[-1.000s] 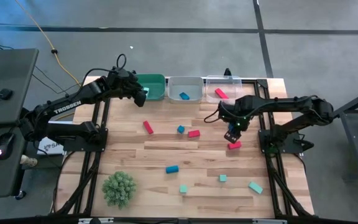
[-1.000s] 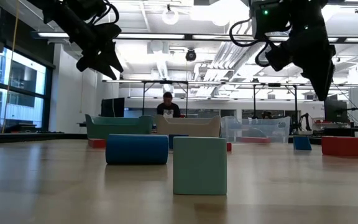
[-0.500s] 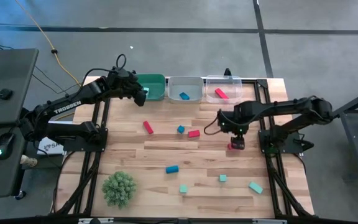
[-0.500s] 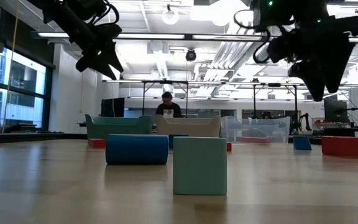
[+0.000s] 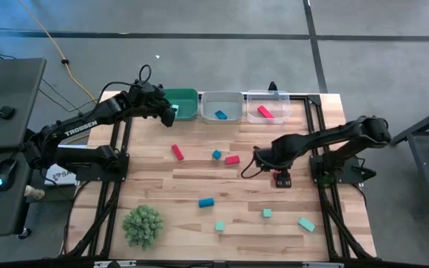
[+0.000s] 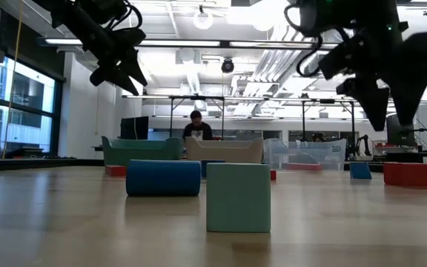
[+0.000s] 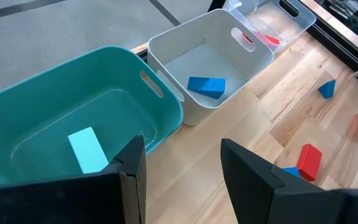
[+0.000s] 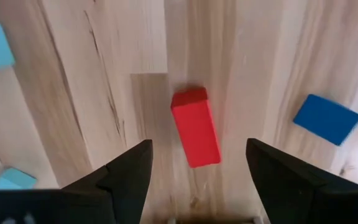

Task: Sort & place blocks by color
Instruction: Put the orange block into the transparent bin

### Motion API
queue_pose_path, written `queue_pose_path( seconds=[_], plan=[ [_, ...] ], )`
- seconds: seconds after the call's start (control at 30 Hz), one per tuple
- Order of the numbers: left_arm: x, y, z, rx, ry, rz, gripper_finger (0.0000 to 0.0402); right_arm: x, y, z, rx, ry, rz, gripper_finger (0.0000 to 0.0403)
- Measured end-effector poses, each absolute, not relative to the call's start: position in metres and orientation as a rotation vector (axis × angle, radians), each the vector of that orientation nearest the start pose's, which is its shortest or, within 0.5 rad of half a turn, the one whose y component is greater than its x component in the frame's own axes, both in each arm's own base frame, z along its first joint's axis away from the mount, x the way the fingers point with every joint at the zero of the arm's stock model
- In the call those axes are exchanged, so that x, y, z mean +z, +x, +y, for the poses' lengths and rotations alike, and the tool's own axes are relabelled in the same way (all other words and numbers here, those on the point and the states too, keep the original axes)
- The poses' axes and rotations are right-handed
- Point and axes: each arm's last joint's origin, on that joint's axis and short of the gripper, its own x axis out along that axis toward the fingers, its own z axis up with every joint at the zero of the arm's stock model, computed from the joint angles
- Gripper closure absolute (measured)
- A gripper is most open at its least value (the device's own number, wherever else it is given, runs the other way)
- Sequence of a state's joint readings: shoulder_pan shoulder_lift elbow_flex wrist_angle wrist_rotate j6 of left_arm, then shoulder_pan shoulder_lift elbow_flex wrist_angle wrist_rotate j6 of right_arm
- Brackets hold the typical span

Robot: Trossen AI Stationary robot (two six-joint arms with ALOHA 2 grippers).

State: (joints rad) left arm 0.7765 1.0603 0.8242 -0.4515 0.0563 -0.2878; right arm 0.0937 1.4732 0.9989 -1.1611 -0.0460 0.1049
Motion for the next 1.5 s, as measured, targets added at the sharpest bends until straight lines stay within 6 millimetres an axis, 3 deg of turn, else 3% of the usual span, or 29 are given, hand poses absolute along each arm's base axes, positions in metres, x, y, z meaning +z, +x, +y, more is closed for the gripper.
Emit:
queue_pose_path(
  seconds=[0.53,0.77,0.9,1.1,1.33,1.5],
  plan=[
    [0.274,0.157,0.152,0.783,-0.547,0.543,0.027,0.153,0.253,0.028,-0.054,-0.021,1.883,0.0153],
    [0.274,0.157,0.152,0.778,-0.532,0.549,0.027,0.137,0.256,0.028,-0.084,-0.01,1.946,0.0156],
    [0.274,0.157,0.152,0.778,-0.53,0.55,0.027,0.136,0.257,0.029,-0.1,0.007,1.938,0.019],
    [0.274,0.157,0.152,0.777,-0.53,0.55,0.027,0.136,0.256,0.03,-0.095,0.092,1.951,0.0292],
    [0.274,0.157,0.152,0.777,-0.53,0.55,0.027,0.145,0.262,0.033,-0.157,0.233,1.946,0.0298],
    [0.274,0.157,0.152,0.776,-0.526,0.551,0.027,0.167,0.28,0.035,-0.221,0.299,1.873,0.0298]
  ],
)
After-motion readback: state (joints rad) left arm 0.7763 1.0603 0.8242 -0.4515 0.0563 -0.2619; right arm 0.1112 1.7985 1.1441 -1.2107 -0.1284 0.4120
